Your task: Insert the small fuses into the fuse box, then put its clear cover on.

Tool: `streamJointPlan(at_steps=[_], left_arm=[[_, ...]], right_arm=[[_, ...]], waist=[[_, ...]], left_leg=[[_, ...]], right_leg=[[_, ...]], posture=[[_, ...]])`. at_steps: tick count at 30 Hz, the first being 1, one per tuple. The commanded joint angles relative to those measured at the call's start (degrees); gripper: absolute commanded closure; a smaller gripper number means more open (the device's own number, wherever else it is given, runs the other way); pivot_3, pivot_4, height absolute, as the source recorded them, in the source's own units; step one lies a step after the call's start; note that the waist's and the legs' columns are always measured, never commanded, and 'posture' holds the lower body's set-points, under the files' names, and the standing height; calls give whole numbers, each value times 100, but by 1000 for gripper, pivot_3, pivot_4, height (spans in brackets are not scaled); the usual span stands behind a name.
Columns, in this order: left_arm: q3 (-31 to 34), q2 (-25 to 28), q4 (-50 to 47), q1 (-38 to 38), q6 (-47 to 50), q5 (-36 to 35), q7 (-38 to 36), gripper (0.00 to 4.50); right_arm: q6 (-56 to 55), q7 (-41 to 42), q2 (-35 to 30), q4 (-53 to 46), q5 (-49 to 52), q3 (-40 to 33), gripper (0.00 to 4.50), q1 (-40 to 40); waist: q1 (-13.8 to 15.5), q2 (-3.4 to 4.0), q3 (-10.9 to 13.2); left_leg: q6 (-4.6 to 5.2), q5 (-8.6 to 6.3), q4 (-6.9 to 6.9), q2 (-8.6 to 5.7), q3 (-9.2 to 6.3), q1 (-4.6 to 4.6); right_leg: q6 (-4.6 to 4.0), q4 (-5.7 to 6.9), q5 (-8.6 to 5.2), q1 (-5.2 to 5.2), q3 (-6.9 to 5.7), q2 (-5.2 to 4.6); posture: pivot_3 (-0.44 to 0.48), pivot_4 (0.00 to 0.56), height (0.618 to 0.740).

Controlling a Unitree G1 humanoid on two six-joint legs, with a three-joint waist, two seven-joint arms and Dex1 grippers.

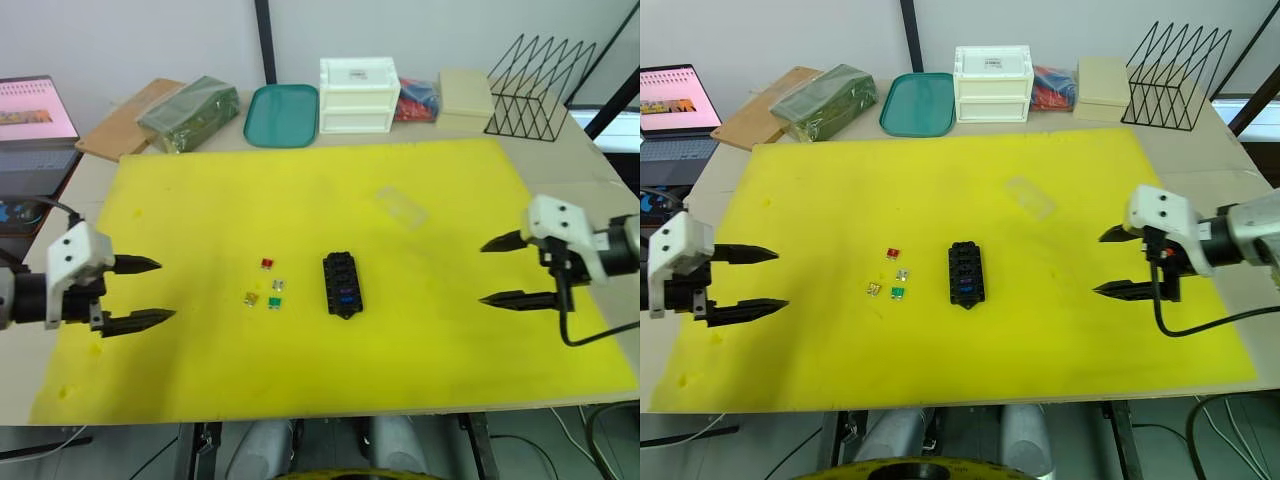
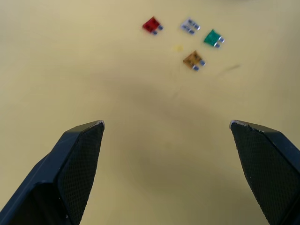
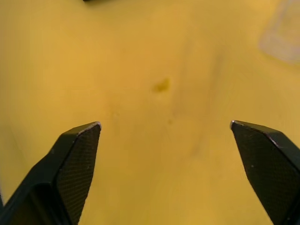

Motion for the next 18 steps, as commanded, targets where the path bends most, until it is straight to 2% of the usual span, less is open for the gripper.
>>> streamJointPlan(at_steps=[1,5,9,14,18], left_arm=[[320,90,105,111,-199,106,-71,0],[383,94,139,137,-174,107,-76,0],[164,-21,-56,43,-107,54,68,0],[-329,-205,-249,-292,207,-214,171,0],[-772,-421,-327,-598,822,-690,189,0]], right_arm=[[-96,-77,-187,37,-44,-458,31,143],[-114,-181,-198,51,-73,-532,31,219],[-70,-396,-32,-69,-94,-253,31,-48],[418,-503,492,-375,358,150,31,-918],[891,-572,1065,-718,739,536,31,-1763]], waist=[[0,9,6],[-10,12,8],[-13,18,12],[-19,21,14],[-16,21,15]], left_leg=[[0,0,0,0,0,0],[0,0,0,2,1,0],[-2,1,0,2,1,0],[-5,2,0,4,2,1],[-20,11,0,5,1,-1]], right_leg=[[0,0,0,0,0,0],[0,1,0,0,1,0],[0,1,0,-1,1,0],[1,2,0,-1,2,0],[1,3,0,-4,3,2]], posture=[[0,150,740],[0,150,740],[0,150,740],[0,150,740],[0,150,740]])
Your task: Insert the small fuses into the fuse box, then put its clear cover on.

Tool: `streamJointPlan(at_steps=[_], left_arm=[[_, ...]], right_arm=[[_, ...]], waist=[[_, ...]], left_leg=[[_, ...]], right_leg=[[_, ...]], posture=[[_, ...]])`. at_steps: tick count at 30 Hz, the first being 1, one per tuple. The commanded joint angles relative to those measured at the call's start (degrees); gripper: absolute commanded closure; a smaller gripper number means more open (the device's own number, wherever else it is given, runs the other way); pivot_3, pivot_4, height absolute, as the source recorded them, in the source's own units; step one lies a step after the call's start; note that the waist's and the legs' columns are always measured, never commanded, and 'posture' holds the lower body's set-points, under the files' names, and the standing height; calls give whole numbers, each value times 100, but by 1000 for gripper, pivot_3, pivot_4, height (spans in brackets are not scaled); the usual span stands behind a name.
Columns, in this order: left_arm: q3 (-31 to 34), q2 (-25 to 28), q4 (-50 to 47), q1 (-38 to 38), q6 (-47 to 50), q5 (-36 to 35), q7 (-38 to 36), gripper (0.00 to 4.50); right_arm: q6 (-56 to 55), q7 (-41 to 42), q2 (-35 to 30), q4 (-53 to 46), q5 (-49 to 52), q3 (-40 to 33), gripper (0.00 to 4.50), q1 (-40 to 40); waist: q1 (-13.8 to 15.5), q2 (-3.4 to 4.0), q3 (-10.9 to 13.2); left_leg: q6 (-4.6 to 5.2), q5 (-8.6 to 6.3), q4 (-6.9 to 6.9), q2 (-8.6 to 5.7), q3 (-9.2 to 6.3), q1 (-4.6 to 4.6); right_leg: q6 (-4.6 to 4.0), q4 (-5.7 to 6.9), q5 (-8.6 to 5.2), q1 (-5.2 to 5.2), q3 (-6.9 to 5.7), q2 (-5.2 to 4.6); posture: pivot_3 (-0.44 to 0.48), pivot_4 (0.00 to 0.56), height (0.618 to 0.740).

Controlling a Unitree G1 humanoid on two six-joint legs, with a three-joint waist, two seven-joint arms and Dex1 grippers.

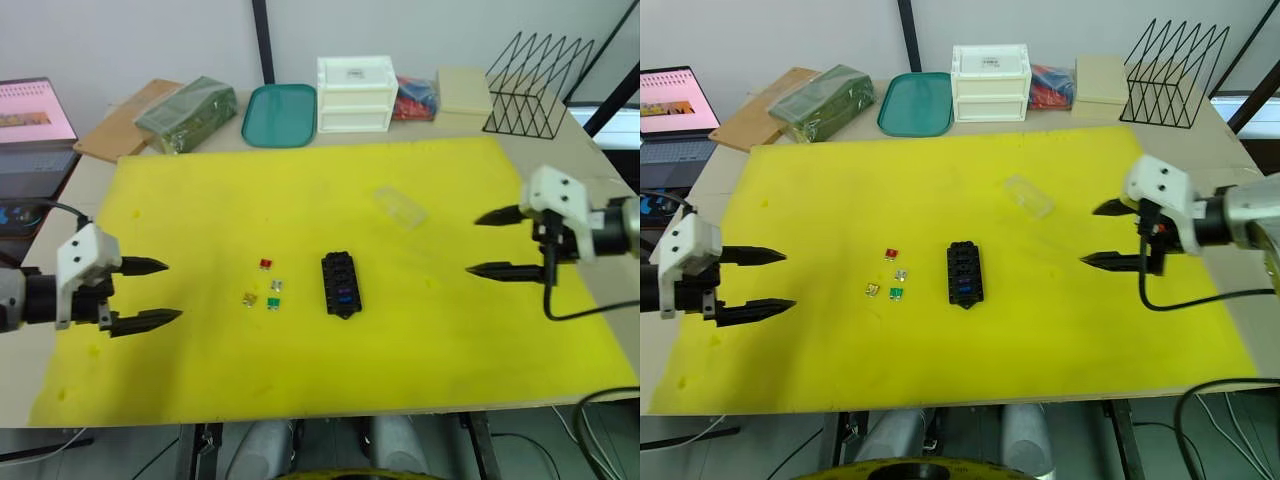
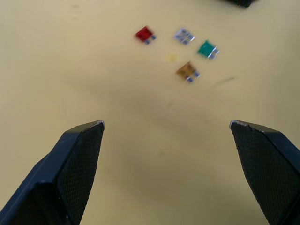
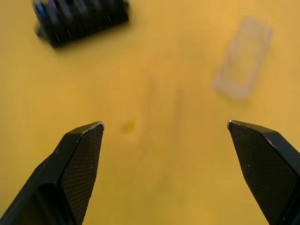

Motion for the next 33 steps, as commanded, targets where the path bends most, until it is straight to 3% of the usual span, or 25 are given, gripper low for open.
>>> streamJointPlan(at_steps=[1,10,13,15,20,25,33], left_arm=[[-278,-136,-91,-246,574,-507,46,0],[-762,-722,608,-1072,2923,-1765,578,0],[-717,-874,912,-1213,3725,-2159,772,575],[-721,-933,1126,-1305,4199,-2299,957,1236],[-646,-1179,1517,-1561,5023,-2486,1436,1236],[-620,-1446,1781,-1900,5532,-2492,1887,1236],[-799,-1808,2217,-2177,5308,-2280,2160,1236]], right_arm=[[304,-78,353,-403,359,213,31,-635],[680,-307,1247,-1241,656,1011,31,-1198],[690,-354,1363,-1338,659,1134,0,-1227],[702,-392,1408,-1354,666,1175,0,-1243],[673,-450,1396,-1359,608,1203,0,-1162],[701,-513,1337,-1419,600,1169,0,-1062],[724,-615,1282,-1462,573,1169,0,-1025]], waist=[[11,-2,1],[22,-8,2],[14,-10,1],[9,-10,1],[11,-10,0],[18,-21,-3],[39,-20,-4]], left_leg=[[-3,2,0,0,-1,-1],[-4,2,4,-5,-8,-2],[-4,3,7,-6,-8,-1],[-5,3,7,-6,-9,0],[-7,5,7,-6,-10,1],[-8,5,10,-8,-12,0],[-13,8,10,-10,-13,2]], right_leg=[[0,0,0,0,0,0],[0,1,0,1,-1,-1],[0,6,0,1,0,-1],[0,8,0,0,0,1],[0,9,0,-1,0,1],[0,9,0,0,0,0],[0,11,1,2,1,-2]], posture=[[0,150,740],[0,150,740],[0,150,740],[0,150,740],[0,150,740],[0,150,740],[0,150,740]])
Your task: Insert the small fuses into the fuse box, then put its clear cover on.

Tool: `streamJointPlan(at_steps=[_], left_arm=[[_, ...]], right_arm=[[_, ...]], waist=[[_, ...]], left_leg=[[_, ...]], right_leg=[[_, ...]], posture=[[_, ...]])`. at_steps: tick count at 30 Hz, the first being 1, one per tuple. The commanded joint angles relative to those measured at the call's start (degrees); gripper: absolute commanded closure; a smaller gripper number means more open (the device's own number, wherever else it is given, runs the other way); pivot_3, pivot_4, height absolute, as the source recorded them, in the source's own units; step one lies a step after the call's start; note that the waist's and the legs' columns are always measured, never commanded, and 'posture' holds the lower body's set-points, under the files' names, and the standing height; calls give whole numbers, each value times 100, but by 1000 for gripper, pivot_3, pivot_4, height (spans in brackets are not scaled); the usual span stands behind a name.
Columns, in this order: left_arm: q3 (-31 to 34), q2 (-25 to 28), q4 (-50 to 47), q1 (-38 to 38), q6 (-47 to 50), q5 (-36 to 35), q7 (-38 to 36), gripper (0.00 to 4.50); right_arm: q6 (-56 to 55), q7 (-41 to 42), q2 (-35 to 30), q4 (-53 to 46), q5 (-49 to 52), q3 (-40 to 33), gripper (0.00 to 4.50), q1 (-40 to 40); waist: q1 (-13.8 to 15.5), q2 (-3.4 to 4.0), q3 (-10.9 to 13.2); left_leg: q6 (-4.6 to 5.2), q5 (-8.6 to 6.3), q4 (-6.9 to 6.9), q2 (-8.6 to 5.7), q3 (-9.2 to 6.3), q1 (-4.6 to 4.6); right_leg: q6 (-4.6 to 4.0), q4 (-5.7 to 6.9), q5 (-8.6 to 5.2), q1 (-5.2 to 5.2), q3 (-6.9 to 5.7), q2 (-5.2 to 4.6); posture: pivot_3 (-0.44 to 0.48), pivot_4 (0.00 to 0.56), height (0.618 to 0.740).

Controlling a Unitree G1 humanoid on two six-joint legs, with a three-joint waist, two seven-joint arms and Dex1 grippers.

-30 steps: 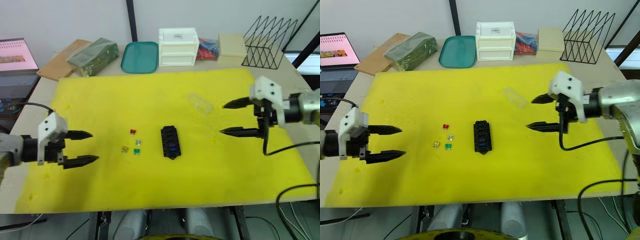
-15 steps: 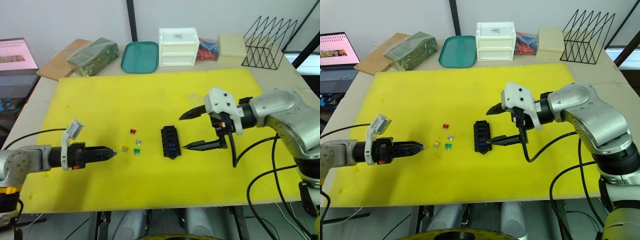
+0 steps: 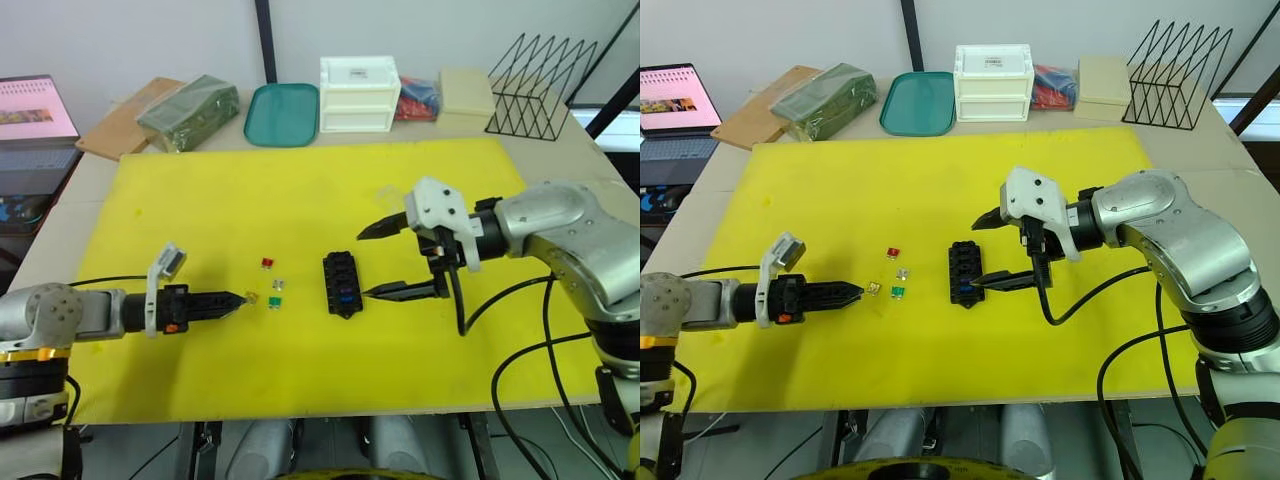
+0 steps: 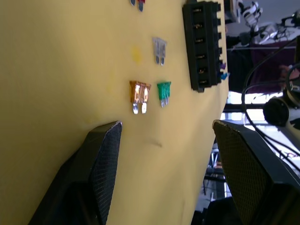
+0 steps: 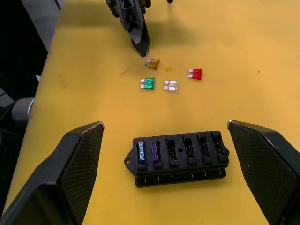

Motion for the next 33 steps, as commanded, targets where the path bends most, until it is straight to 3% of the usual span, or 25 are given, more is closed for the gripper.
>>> streamJointPlan(at_steps=[1,12,30,33], left_arm=[[-70,-74,164,-103,-215,176,67,1236],[-763,-211,582,-332,-955,585,-389,1236],[-1087,-509,634,-535,-1102,859,-670,1236],[-1073,-551,613,-518,-1118,874,-660,1866]], right_arm=[[-3,-22,-117,-218,10,-113,0,-25],[12,-104,-110,-231,-53,-44,0,-80],[106,-157,-82,-244,-30,-13,0,-188],[99,-152,-79,-233,-42,4,0,-208]], waist=[[11,0,0],[128,10,-10],[273,14,-12],[272,14,-12]], left_leg=[[0,0,0,-1,0,0],[-5,3,1,-4,-2,6],[-6,5,5,-10,-8,5],[-6,5,4,-10,-8,5]], right_leg=[[0,0,0,1,0,-1],[5,0,4,10,1,-3],[11,-4,8,17,1,-4],[11,-4,8,17,0,-4]], posture=[[0,150,740],[0,150,740],[0,150,740],[0,150,740]])
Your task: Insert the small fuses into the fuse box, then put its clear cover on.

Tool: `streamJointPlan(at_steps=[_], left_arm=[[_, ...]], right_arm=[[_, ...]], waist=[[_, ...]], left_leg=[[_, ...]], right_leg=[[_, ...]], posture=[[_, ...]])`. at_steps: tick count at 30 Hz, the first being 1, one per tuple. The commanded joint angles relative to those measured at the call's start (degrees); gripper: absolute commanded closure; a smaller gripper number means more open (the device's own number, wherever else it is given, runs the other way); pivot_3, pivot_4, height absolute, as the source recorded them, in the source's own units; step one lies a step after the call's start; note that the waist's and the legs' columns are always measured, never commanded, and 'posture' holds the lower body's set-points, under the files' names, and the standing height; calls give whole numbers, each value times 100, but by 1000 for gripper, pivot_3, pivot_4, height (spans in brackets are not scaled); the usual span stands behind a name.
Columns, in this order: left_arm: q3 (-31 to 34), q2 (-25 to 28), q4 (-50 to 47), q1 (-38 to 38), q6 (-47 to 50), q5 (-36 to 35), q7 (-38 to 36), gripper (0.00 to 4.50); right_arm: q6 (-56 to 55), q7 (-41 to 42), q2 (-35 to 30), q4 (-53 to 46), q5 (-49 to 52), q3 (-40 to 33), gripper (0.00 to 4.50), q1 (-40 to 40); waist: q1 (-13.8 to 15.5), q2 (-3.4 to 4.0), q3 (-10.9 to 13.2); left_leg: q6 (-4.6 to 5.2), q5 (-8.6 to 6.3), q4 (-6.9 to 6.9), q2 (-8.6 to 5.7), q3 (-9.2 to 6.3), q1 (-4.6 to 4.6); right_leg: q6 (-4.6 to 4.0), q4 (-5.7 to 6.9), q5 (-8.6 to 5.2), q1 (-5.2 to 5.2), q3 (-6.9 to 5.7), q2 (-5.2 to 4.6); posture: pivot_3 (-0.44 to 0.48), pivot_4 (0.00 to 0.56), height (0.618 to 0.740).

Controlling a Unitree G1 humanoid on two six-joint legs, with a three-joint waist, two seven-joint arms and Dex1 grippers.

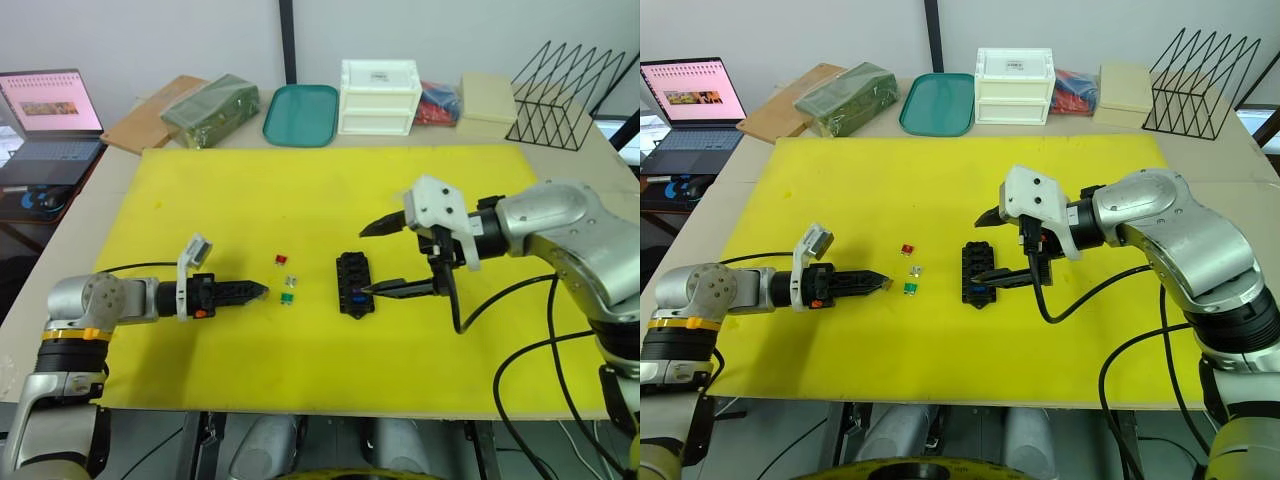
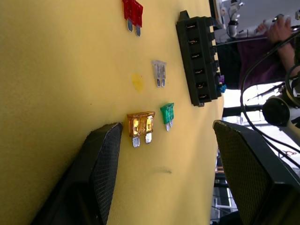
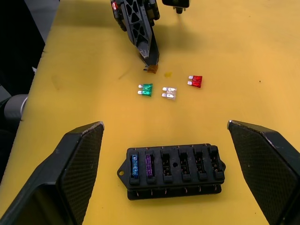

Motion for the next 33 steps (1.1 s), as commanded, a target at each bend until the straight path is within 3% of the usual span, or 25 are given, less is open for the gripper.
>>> streamJointPlan(at_steps=[1,3,12,16,18,33], left_arm=[[-159,-137,-23,42,-56,115,70,2209],[-164,-145,-36,59,-68,158,71,2890],[-214,-104,-143,197,-161,262,46,2890],[-226,-90,-164,217,-195,333,67,3772],[-238,-78,-173,223,-201,345,56,4479],[-221,90,-261,392,-725,459,-19,4479]], right_arm=[[-18,-7,2,-156,9,-35,0,-160],[-22,-4,4,-150,1,-25,0,-172],[-94,28,-25,-101,-85,42,0,-194],[-112,33,-25,-85,-100,55,0,-204],[-116,37,-24,-80,-102,58,0,-208],[-95,43,20,-37,-115,80,0,-245]], waist=[[-2,0,0],[-5,0,0],[-12,0,0],[-19,0,0],[-23,0,0],[-39,1,0]], left_leg=[[0,0,0,0,0,0],[0,0,0,0,0,-1],[0,0,0,1,0,-1],[0,0,0,1,0,-1],[0,0,-1,2,0,-1],[0,0,-1,4,1,0]], right_leg=[[0,0,0,0,0,0],[0,0,0,-1,0,0],[0,-1,0,-4,0,1],[0,-1,0,-4,0,1],[0,0,0,-4,0,2],[0,0,0,-6,0,4]], posture=[[0,150,740],[0,150,740],[0,150,740],[0,150,740],[0,150,740],[0,150,740]])
